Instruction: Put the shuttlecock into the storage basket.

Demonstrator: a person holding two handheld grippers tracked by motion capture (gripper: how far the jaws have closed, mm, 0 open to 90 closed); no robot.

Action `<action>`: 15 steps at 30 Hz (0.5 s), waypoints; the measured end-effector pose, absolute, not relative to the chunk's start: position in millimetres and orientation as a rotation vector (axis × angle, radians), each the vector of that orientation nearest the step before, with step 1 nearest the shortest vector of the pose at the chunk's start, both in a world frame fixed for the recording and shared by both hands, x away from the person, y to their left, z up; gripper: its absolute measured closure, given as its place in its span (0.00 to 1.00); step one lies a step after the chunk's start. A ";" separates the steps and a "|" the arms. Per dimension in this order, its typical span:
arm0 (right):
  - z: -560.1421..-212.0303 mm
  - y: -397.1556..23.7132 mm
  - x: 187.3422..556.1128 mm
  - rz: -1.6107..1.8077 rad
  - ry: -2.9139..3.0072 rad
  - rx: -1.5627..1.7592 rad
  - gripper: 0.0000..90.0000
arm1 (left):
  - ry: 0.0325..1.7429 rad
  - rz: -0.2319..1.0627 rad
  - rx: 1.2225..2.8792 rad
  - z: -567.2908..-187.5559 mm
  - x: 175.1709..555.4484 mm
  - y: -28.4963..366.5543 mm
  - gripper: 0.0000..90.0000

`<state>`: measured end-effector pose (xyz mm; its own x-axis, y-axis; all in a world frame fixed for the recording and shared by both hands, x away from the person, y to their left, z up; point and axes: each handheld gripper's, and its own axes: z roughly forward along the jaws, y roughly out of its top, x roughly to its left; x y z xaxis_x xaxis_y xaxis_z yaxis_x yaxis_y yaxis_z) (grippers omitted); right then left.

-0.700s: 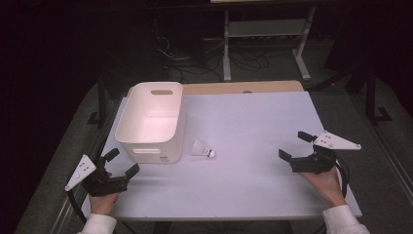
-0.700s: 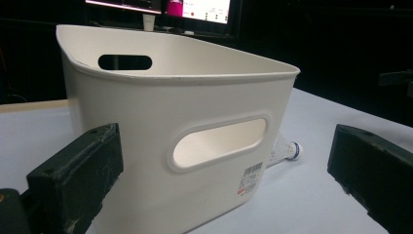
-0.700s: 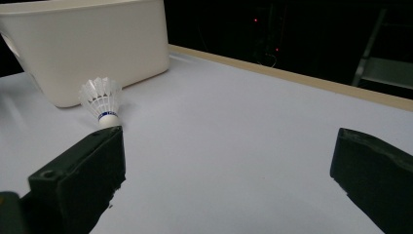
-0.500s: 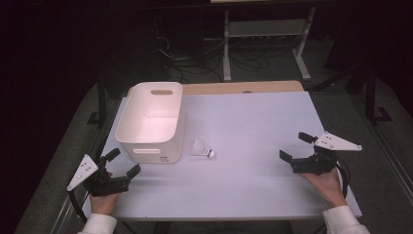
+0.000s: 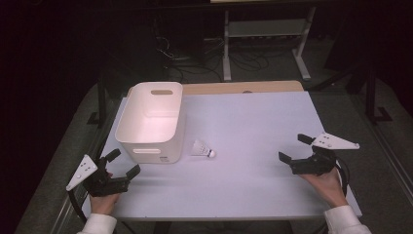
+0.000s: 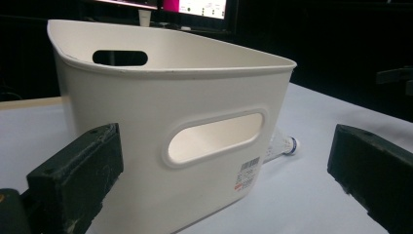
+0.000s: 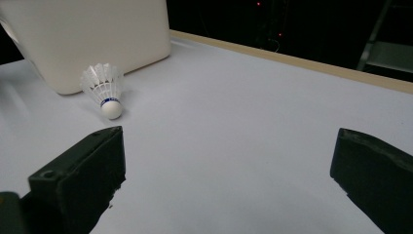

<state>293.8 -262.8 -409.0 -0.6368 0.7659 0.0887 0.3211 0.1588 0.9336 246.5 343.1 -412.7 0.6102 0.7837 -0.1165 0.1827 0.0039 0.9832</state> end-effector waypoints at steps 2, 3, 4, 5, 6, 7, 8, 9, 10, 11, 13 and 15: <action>-408.7 -262.4 294.1 1.477 2.041 1.027 0.00 | 0.852 0.572 1.526 -412.7 246.4 343.3 0.00; -408.1 -261.7 294.5 1.476 2.044 1.017 0.00 | 0.853 0.572 1.522 -412.9 246.3 343.2 0.00; -406.6 -260.8 295.6 1.487 2.048 1.010 0.00 | 0.854 0.576 1.525 -412.8 246.0 343.6 0.00; -406.6 -260.8 295.6 1.487 2.048 1.010 0.00 | 0.854 0.576 1.525 -412.8 246.0 343.6 0.00; -405.9 -260.2 295.6 1.495 2.049 1.016 0.00 | 0.854 0.578 1.527 -412.8 245.9 343.4 0.00; -405.0 -259.8 296.1 1.496 2.052 1.010 0.00 | 0.853 0.580 1.531 -412.7 245.8 343.1 0.00; -403.9 -258.6 296.7 1.495 2.053 1.007 0.00 | 0.851 0.581 1.532 -412.7 246.0 342.6 0.00; -401.8 -257.0 297.9 1.487 2.063 0.999 0.00 | 0.851 0.576 1.532 -412.7 246.1 342.7 0.00; -400.8 -256.4 298.3 1.482 2.071 0.997 0.00 | 0.855 0.571 1.526 -412.9 246.3 342.9 0.00; -399.6 -255.5 299.2 1.479 2.076 0.987 0.00 | 0.861 0.564 1.521 -413.0 246.3 343.5 0.00; -396.7 -253.3 300.7 1.472 2.083 0.981 0.00 | 0.865 0.567 1.516 -413.2 246.6 345.1 0.00; -393.9 -250.6 302.7 1.468 2.090 0.966 0.00 | 0.869 0.572 1.519 -413.2 246.4 346.5 0.00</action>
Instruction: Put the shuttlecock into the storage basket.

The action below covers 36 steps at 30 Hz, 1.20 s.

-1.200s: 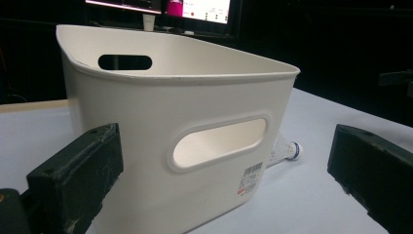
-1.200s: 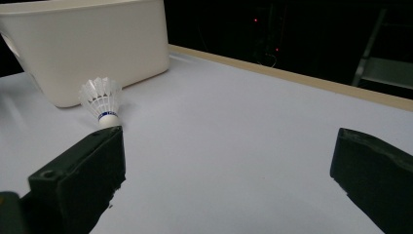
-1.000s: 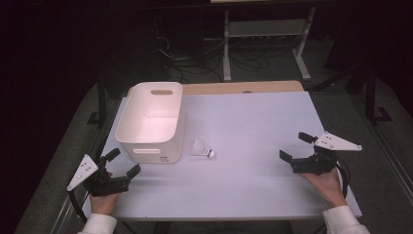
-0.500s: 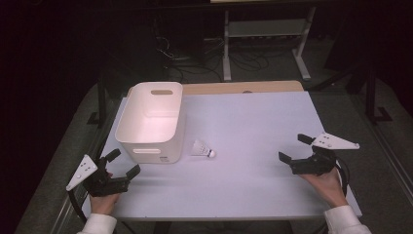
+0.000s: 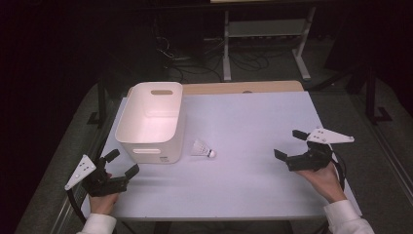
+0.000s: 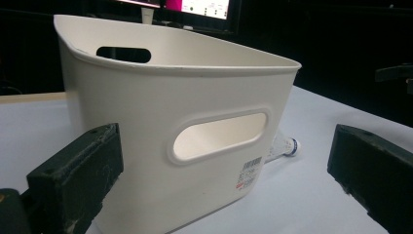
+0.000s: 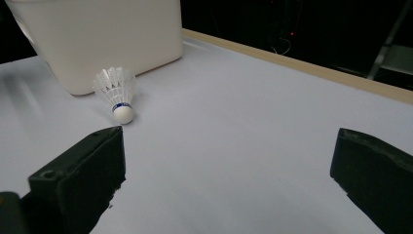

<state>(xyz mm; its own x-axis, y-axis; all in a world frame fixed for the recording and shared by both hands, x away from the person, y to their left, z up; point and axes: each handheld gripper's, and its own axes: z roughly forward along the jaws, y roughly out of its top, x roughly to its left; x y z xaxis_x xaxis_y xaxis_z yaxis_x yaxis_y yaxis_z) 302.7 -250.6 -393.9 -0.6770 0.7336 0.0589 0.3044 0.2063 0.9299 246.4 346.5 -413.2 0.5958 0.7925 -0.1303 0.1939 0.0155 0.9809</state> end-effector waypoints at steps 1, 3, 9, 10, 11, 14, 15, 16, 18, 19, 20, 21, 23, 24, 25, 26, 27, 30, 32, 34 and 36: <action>-392.8 -249.5 302.7 1.463 2.100 0.970 0.00 | 0.874 0.566 1.503 -413.3 246.2 345.5 0.00; -390.9 -246.5 304.3 1.452 2.119 0.964 0.00 | 0.875 0.567 1.506 -413.3 246.1 345.5 0.00; -386.5 -237.5 308.7 1.442 2.159 0.939 0.00 | 0.893 0.554 1.491 -413.7 246.2 346.6 0.00; -385.7 -236.2 309.3 1.438 2.167 0.939 0.00 | 0.892 0.555 1.488 -413.7 246.2 346.8 0.00; -385.0 -235.0 310.3 1.432 2.174 0.930 0.00 | 0.893 0.556 1.488 -413.6 246.1 346.7 0.00; -382.8 -231.4 313.1 1.423 2.194 0.918 0.00 | 0.885 0.562 1.498 -413.5 246.1 345.7 0.00; -382.8 -231.4 313.1 1.423 2.194 0.918 0.00 | 0.885 0.562 1.498 -413.5 246.1 345.7 0.00; -380.9 -228.2 314.7 1.408 2.203 0.912 0.00 | 0.887 0.564 1.502 -413.4 246.0 344.9 0.00; -379.9 -225.8 316.8 1.405 2.217 0.909 0.00 | 0.880 0.565 1.506 -413.4 245.9 344.1 0.00; -379.5 -224.8 317.5 1.405 2.223 0.906 0.00 | 0.879 0.571 1.522 -413.4 245.4 344.1 0.00; -379.3 -223.7 318.6 1.401 2.229 0.902 0.00 | 0.881 0.568 1.515 -413.5 245.3 343.4 0.00; -379.1 -222.4 319.2 1.400 2.233 0.903 0.00 | 0.878 0.567 1.514 -413.5 245.3 343.1 0.00; -379.1 -219.5 320.7 1.399 2.246 0.902 0.00 | 0.875 0.571 1.519 -413.6 245.5 343.3 0.00; -379.1 -219.5 320.7 1.399 2.246 0.902 0.00 | 0.875 0.571 1.519 -413.6 245.5 343.3 0.00; -379.4 -216.9 322.3 1.396 2.259 0.895 0.00 | 0.873 0.572 1.518 -413.6 245.5 343.2 0.00; -379.4 -216.9 322.3 1.396 2.259 0.895 0.00 | 0.873 0.572 1.518 -413.6 245.5 343.2 0.00; -380.1 -214.7 323.5 1.388 2.275 0.891 0.00 | 0.870 0.574 1.520 -413.6 245.5 342.9 0.00; -380.3 -210.8 325.2 1.382 2.297 0.883 0.00 | 0.861 0.577 1.531 -413.6 245.5 342.1 0.00; -379.6 -208.4 326.6 1.372 2.307 0.868 0.00 | 0.862 0.578 1.541 -413.4 245.1 341.8 0.00; -378.1 -205.3 327.9 1.372 2.317 0.854 0.00 | 0.860 0.576 1.533 -413.5 245.1 341.1 0.00; -376.7 -201.4 329.7 1.364 2.332 0.835 0.00 | 0.861 0.577 1.537 -413.5 245.0 341.3 0.00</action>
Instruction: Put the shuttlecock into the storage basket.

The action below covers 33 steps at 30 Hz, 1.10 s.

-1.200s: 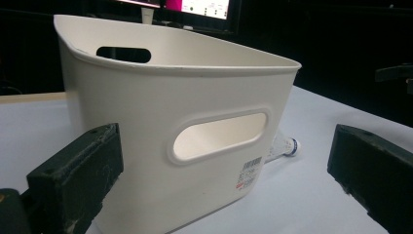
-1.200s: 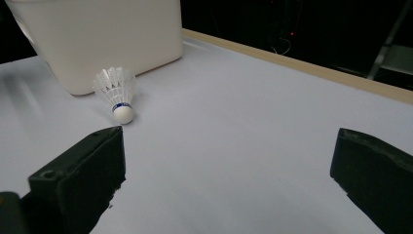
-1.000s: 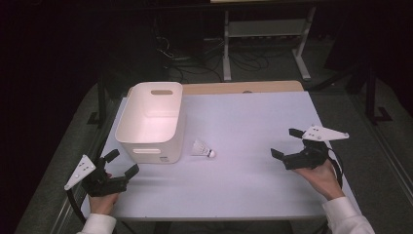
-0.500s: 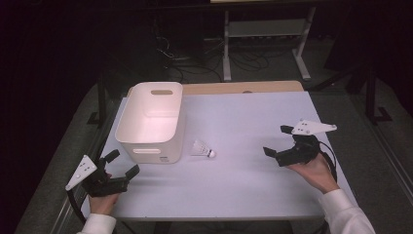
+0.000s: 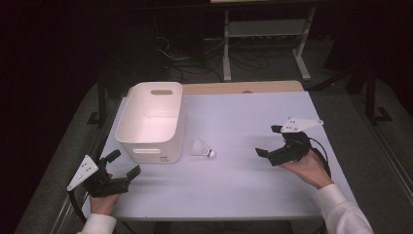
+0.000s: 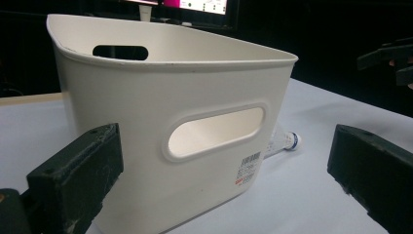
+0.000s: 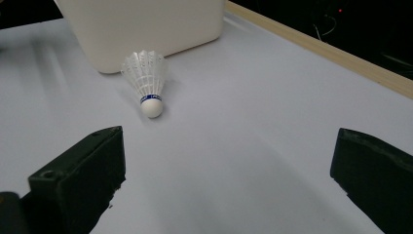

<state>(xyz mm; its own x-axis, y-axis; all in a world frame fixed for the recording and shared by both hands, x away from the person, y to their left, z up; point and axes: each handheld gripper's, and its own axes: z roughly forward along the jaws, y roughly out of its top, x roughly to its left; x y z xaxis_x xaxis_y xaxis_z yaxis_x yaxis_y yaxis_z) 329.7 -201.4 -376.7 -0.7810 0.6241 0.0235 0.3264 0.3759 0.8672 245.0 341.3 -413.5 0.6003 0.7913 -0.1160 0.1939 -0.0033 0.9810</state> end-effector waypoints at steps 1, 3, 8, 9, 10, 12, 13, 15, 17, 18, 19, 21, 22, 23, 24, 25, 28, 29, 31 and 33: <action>-376.3 -199.8 330.0 1.363 2.338 0.840 0.00 | 0.860 0.577 1.537 -413.5 245.1 341.2 0.00; -375.5 -196.1 331.9 1.347 2.352 0.820 0.00 | 0.858 0.574 1.531 -413.5 245.0 340.7 0.00; -374.4 -186.5 335.4 1.332 2.388 0.793 0.00 | 0.856 0.574 1.530 -413.4 245.0 340.7 0.00; -374.1 -185.1 335.9 1.327 2.396 0.791 0.00 | 0.856 0.576 1.534 -413.5 245.1 340.9 0.00; -373.8 -183.3 336.4 1.322 2.401 0.793 0.00 | 0.857 0.575 1.533 -413.4 245.0 341.0 0.00; -373.0 -180.3 338.3 1.315 2.415 0.784 0.00 | 0.856 0.576 1.534 -413.4 245.0 341.2 0.00; -373.0 -180.3 338.3 1.315 2.415 0.784 0.00 | 0.854 0.577 1.534 -413.4 245.1 341.3 0.00; -372.5 -176.0 339.9 1.308 2.441 0.780 0.00 | 0.855 0.576 1.536 -413.4 245.1 341.5 0.00; -372.0 -171.6 340.4 1.289 2.468 0.767 0.00 | 0.855 0.576 1.533 -413.4 244.9 341.0 0.00; -371.9 -170.0 341.2 1.286 2.476 0.752 0.00 | 0.853 0.577 1.533 -413.4 244.9 340.9 0.00; -371.4 -166.6 342.1 1.283 2.487 0.745 0.00 | 0.853 0.577 1.532 -413.4 244.9 340.8 0.00; -371.0 -164.1 342.9 1.280 2.497 0.744 0.00 | 0.851 0.580 1.537 -413.4 244.9 341.1 0.00; -371.1 -162.3 343.6 1.278 2.505 0.743 0.00 | 0.850 0.581 1.538 -413.4 244.7 340.8 0.00; -371.2 -161.3 344.1 1.274 2.507 0.741 0.00 | 0.848 0.582 1.539 -413.4 244.7 340.6 0.00; -371.2 -161.3 344.1 1.274 2.507 0.741 0.00 | 0.848 0.582 1.539 -413.4 244.7 340.6 0.00; -371.1 -158.3 345.1 1.271 2.518 0.739 0.00 | 0.847 0.584 1.542 -413.4 244.8 340.5 0.00; -370.5 -154.8 346.3 1.269 2.529 0.736 0.00 | 0.841 0.586 1.545 -413.4 245.2 340.5 0.00; -370.3 -153.4 346.8 1.264 2.532 0.735 0.00 | 0.841 0.586 1.545 -413.4 245.2 340.5 0.00; -370.2 -151.0 348.0 1.262 2.543 0.729 0.00 | 0.853 0.581 1.537 -413.4 244.6 340.8 0.00; -370.4 -147.9 349.1 1.256 2.551 0.728 0.00 | 0.856 0.581 1.530 -413.3 244.5 341.3 0.00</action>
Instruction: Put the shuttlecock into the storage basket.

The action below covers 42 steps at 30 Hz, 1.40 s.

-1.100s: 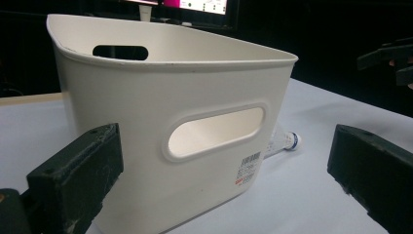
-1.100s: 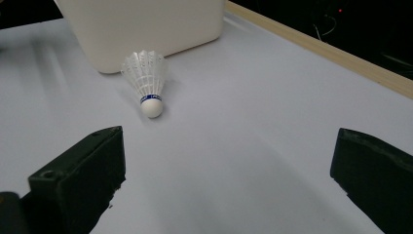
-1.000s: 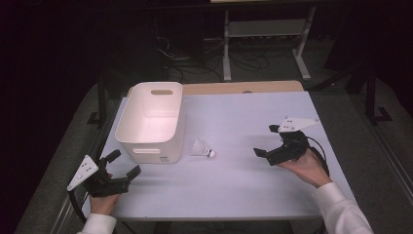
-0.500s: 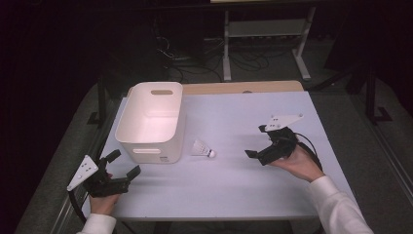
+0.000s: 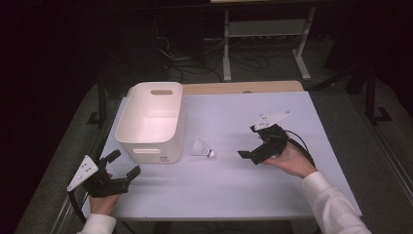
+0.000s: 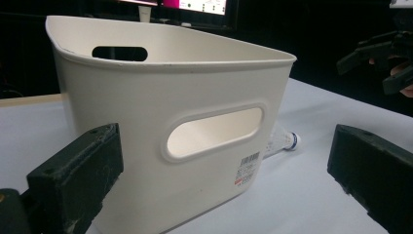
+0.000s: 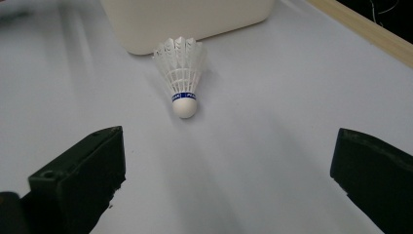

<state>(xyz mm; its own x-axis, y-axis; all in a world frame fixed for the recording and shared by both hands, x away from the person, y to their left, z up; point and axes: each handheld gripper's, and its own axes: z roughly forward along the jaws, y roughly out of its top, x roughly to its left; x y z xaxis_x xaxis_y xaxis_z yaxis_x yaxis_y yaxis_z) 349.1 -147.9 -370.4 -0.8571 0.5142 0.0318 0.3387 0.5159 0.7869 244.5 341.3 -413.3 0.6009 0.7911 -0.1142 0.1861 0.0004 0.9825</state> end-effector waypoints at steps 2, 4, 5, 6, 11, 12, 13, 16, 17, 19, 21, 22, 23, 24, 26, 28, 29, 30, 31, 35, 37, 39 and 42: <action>-370.5 -145.5 350.1 1.246 2.562 0.721 0.00 | 0.857 0.581 1.529 -413.4 244.4 341.4 0.00; -370.6 -144.6 350.5 1.241 2.563 0.716 0.00 | 0.857 0.581 1.529 -413.3 244.2 341.0 0.00; -370.7 -142.9 351.0 1.240 2.565 0.714 0.00 | 0.854 0.580 1.529 -413.2 244.0 340.7 0.00; -370.7 -141.6 351.3 1.237 2.568 0.712 0.00 | 0.853 0.582 1.532 -413.1 243.6 340.4 0.00; -369.5 -135.5 353.5 1.233 2.582 0.698 0.00 | 0.846 0.582 1.539 -412.7 243.2 339.8 0.00; -369.3 -134.5 354.3 1.228 2.588 0.696 0.00 | 0.843 0.575 1.528 -412.6 243.0 339.3 0.00; -369.4 -133.3 355.0 1.231 2.592 0.697 0.00 | 0.841 0.575 1.526 -412.5 242.5 339.3 0.00; -370.6 -130.4 357.2 1.233 2.604 0.702 0.00 | 0.841 0.582 1.537 -412.1 241.1 339.7 0.00; -371.7 -128.2 358.6 1.232 2.609 0.697 0.00 | 0.836 0.583 1.536 -412.1 241.2 339.2 0.00; -371.9 -127.2 359.1 1.226 2.616 0.700 0.00 | 0.834 0.585 1.535 -412.2 241.3 338.6 0.00; -372.7 -125.4 360.3 1.224 2.622 0.700 0.00 | 0.839 0.584 1.540 -412.1 240.7 337.8 0.00; -372.8 -124.9 361.1 1.221 2.624 0.693 0.00 | 0.836 0.584 1.541 -412.2 240.8 337.6 0.00; -372.6 -123.8 361.5 1.220 2.629 0.703 0.00 | 0.837 0.583 1.540 -412.2 240.8 337.5 0.00; -372.7 -123.2 362.4 1.219 2.626 0.698 0.00 | 0.837 0.584 1.541 -412.1 240.8 337.6 0.00; -372.5 -122.0 364.4 1.205 2.623 0.684 0.00 | 0.838 0.586 1.537 -412.1 240.9 338.0 0.00; -371.6 -119.6 366.3 1.194 2.632 0.682 0.00 | 0.837 0.586 1.534 -412.2 241.1 338.5 0.00; -371.6 -119.6 366.3 1.194 2.632 0.682 0.00 | 0.837 0.586 1.534 -412.2 241.1 338.5 0.00; -371.5 -118.3 366.9 1.193 2.631 0.681 0.00 | 0.835 0.583 1.535 -412.2 241.2 338.4 0.00; -371.1 -117.0 367.9 1.188 2.634 0.669 0.00 | 0.838 0.582 1.537 -412.2 241.0 338.0 0.00; -370.5 -110.2 370.0 1.178 2.646 0.664 0.00 | 0.822 0.587 1.545 -412.0 240.6 335.7 0.00; -370.7 -107.3 370.9 1.171 2.654 0.656 0.00 | 0.821 0.592 1.563 -411.7 239.8 335.1 0.00; -370.5 -105.8 371.2 1.164 2.658 0.654 0.00 | 0.818 0.593 1.565 -411.7 239.7 334.3 0.00; -371.0 -102.2 372.0 1.158 2.664 0.646 0.00 | 0.813 0.589 1.567 -411.7 239.9 334.7 0.00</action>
<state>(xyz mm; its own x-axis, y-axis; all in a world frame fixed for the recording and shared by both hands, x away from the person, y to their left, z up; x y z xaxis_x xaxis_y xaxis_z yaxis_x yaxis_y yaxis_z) 372.0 -102.2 -371.0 -0.8928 0.4501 0.0197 0.3215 0.6057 0.7279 239.9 334.7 -411.7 0.6255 0.7765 -0.0762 0.1701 -0.0403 0.9846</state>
